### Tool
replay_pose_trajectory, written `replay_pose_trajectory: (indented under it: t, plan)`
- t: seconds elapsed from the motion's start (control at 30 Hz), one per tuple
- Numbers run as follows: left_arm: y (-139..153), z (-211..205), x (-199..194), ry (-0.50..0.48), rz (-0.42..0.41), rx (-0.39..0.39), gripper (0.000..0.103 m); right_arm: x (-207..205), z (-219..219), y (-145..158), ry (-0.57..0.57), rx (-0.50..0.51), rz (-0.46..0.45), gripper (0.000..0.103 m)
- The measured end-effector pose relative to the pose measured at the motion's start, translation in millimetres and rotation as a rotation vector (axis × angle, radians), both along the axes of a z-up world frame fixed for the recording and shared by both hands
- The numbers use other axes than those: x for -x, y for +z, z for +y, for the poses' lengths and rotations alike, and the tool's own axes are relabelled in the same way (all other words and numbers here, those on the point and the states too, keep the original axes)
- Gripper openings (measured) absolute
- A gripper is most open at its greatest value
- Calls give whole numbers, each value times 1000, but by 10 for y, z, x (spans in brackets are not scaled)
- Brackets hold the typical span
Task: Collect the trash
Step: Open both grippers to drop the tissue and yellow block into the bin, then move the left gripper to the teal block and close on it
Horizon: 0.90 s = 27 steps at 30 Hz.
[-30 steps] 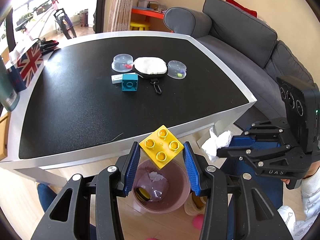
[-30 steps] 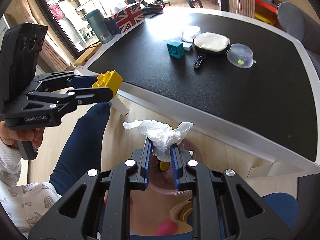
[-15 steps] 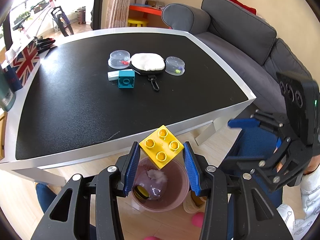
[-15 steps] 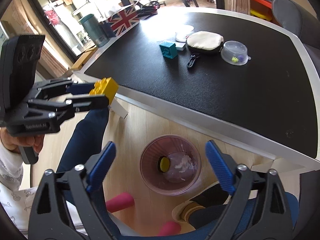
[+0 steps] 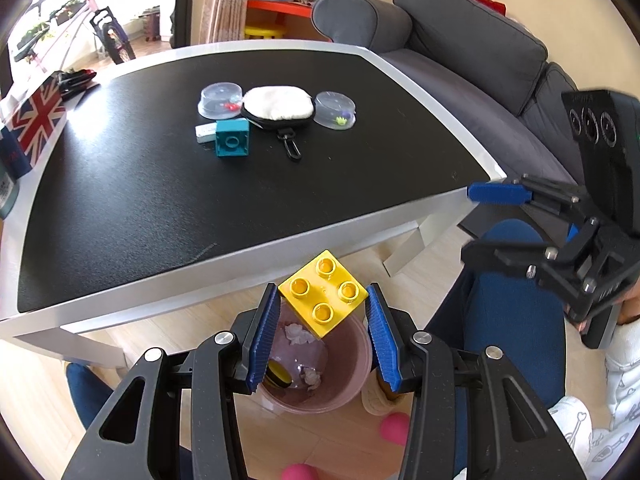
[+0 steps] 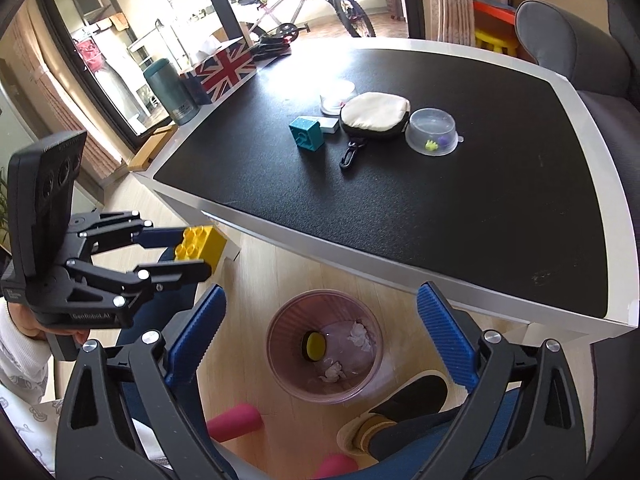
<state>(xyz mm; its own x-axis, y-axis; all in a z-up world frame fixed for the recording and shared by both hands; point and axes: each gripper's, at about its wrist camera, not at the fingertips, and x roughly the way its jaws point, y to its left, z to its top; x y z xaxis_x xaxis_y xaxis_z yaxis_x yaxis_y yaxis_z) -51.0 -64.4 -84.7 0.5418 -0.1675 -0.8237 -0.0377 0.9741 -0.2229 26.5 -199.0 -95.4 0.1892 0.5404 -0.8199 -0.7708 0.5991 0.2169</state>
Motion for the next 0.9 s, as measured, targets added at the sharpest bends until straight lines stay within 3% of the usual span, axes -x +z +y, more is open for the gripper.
replay_pose_trajectory:
  t: [0.27,0.3,0.33,0.4,0.9]
  plan:
    - [-12,-83,-23,-21,7,10,45,-72,-102,59,-35,-15,-13,95]
    - [-7,-84,-28,-21,6,13,57,-79,-110,61,-38,-16,-12,95]
    - [1,-81,-27,-15,-2,13,75,-78,-119,59,-40,-17,-13,95]
    - [30,-66,-14,1,-30,13,89,-88,-127,61,-43,-17,-13,95]
    - [46,16,-12,35,-29,8,95,-102,-120,43,-46,-13,-10,95]
